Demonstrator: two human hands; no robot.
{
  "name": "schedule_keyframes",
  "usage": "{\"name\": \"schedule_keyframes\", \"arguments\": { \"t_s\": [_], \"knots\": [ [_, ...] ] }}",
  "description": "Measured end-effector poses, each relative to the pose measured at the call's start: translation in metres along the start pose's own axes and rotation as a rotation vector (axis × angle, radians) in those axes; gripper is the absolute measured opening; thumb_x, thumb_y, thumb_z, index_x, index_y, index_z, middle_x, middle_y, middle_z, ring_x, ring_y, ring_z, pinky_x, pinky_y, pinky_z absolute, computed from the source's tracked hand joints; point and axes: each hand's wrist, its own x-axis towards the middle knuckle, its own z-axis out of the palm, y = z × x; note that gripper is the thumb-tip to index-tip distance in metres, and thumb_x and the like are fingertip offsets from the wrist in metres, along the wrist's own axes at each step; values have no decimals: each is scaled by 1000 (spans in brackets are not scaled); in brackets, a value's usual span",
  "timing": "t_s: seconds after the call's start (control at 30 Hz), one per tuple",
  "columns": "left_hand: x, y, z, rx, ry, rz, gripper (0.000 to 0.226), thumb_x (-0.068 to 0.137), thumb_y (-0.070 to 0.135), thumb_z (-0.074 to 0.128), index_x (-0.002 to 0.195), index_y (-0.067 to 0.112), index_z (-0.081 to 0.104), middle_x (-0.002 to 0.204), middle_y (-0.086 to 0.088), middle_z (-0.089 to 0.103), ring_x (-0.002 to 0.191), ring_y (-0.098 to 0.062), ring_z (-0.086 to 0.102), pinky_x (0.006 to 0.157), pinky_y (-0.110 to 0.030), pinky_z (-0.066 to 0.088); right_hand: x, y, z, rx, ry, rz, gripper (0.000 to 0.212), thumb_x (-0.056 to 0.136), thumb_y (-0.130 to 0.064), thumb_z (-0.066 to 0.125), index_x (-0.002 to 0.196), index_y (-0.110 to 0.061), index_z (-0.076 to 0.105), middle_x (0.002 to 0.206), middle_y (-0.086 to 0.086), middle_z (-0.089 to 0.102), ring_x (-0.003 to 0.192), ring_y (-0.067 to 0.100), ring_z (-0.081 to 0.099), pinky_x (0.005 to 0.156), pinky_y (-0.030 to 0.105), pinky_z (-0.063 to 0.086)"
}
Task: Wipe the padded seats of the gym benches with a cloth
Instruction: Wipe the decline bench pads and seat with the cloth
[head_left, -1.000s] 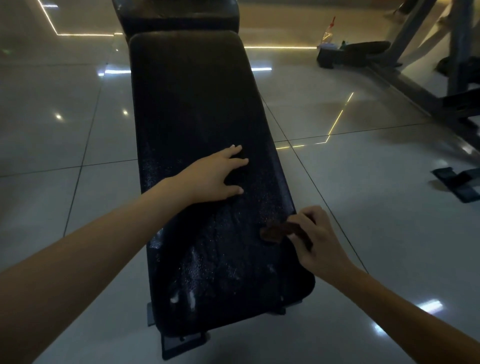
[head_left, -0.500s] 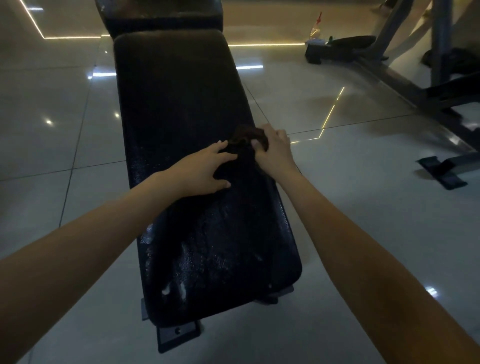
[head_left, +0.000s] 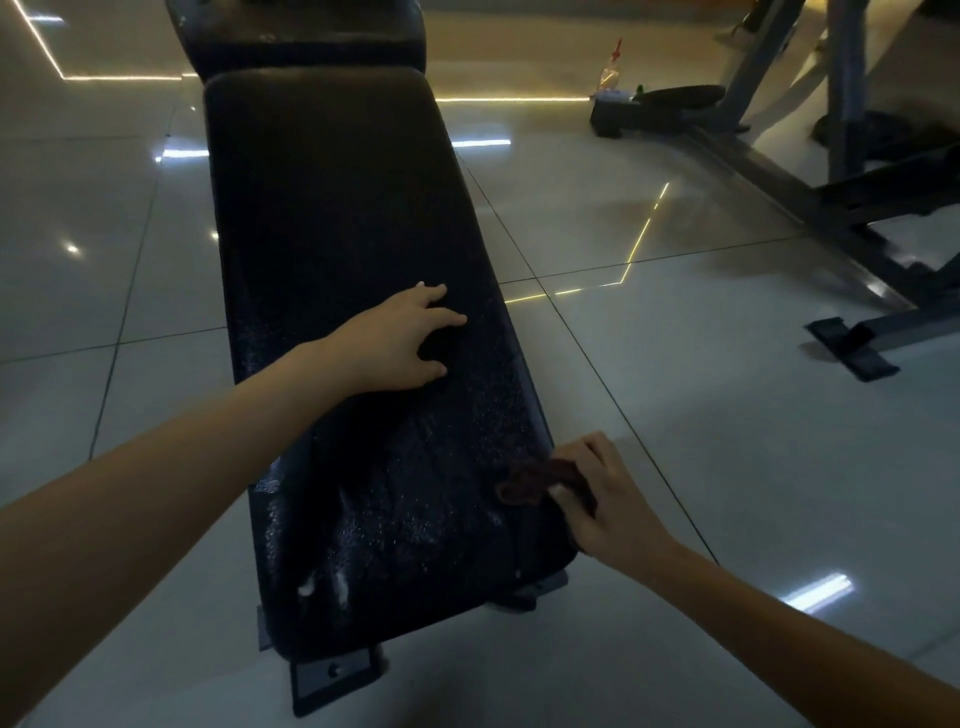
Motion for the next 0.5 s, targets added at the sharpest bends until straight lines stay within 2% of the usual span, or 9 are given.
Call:
{"name": "schedule_keyframes", "arguments": {
  "t_s": [0.07,0.13,0.23,0.3,0.37,0.43,0.5],
  "knots": [
    [2,6,5,-4,7,5,64,94,42,59,151,34,30,165,-2,4,151,-24,-4,123,-43,12,1,1,3,34,38,-26,18,97,-32,48,110,-21,52,106,0,40,94,23,48,81,25,44],
    [7,15,10,16,-5,-4,64,95,46,57,152,36,28,165,-2,1,151,-28,-8,122,-50,7,14,1,8,68,111,-4,18,96,-32,49,109,-21,53,105,-4,38,94,21,48,81,22,43],
    [16,24,15,88,-14,-39,76,93,47,58,156,33,16,164,-4,-6,150,-25,-11,120,-54,1,61,-6,15,143,249,195,27,94,-29,53,113,-11,58,107,1,41,95,20,49,80,14,38],
    [20,27,16,99,19,-61,86,92,48,60,157,29,8,164,-7,-9,150,-25,-11,121,-53,2,102,-11,16,181,287,280,24,95,-20,56,116,-8,58,109,5,42,102,25,49,83,22,41],
    [22,27,15,80,41,-81,92,91,47,61,157,24,2,164,-9,-9,150,-27,-10,122,-50,4,138,-14,12,212,287,287,22,96,-15,57,117,-12,57,110,5,41,108,26,47,89,30,44],
    [24,25,12,46,49,-98,95,92,46,62,157,19,-2,164,-10,-8,151,-26,-8,123,-44,5,163,-12,6,225,268,276,21,96,-15,57,117,-15,58,111,5,42,110,24,45,88,28,42],
    [24,22,9,22,42,-106,97,92,46,62,157,17,-4,164,-9,-7,151,-24,-7,121,-38,4,175,-7,0,202,229,267,22,96,-17,56,117,-16,58,109,7,45,106,23,48,79,22,38]
  ]
}}
